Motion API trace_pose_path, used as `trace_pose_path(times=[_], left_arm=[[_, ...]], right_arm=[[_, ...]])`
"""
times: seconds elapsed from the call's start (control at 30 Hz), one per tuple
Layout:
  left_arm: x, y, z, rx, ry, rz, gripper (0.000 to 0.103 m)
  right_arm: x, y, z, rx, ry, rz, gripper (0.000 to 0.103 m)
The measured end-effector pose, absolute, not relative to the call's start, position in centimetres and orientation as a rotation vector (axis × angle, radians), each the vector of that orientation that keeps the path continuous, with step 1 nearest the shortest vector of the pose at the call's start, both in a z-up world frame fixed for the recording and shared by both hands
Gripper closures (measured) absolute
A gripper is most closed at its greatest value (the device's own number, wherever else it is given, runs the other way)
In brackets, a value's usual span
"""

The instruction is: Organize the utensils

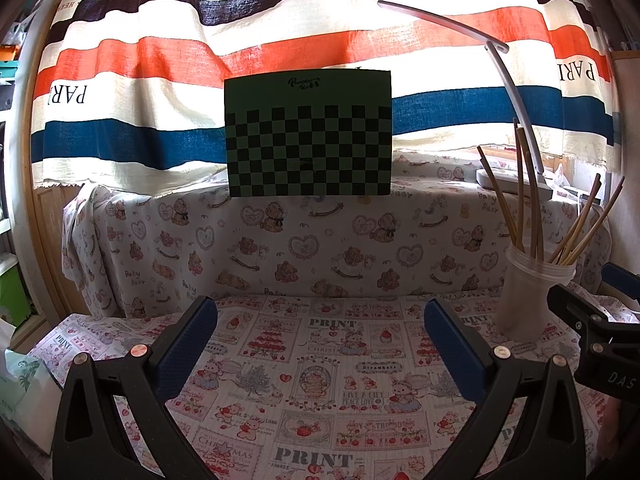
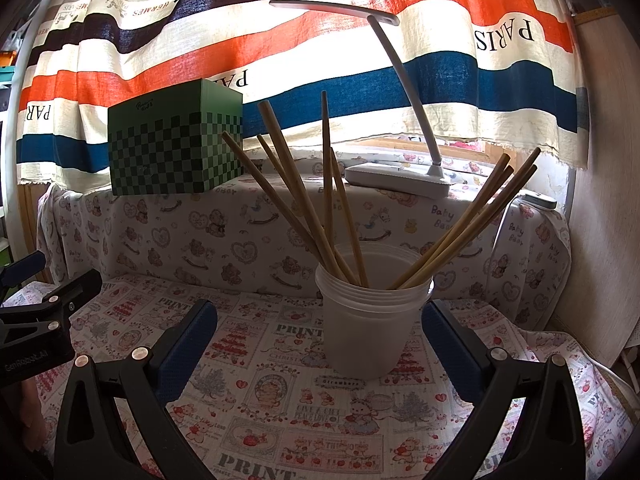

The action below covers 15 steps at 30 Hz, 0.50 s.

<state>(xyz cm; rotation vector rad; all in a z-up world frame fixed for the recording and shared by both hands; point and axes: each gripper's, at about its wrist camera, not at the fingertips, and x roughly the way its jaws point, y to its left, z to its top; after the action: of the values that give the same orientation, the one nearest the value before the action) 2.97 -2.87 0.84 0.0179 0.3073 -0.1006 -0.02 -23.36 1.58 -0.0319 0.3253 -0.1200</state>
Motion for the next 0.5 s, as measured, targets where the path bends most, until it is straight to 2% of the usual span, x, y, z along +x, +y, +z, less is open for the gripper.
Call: trace_pose_path(times=[0.5], left_arm=[[2.93,-3.06,0.88,0.017,0.304,-0.107,0.000]], right_arm=[[0.01,-23.31,1.58,-0.033,0.326,-0.118,0.000]])
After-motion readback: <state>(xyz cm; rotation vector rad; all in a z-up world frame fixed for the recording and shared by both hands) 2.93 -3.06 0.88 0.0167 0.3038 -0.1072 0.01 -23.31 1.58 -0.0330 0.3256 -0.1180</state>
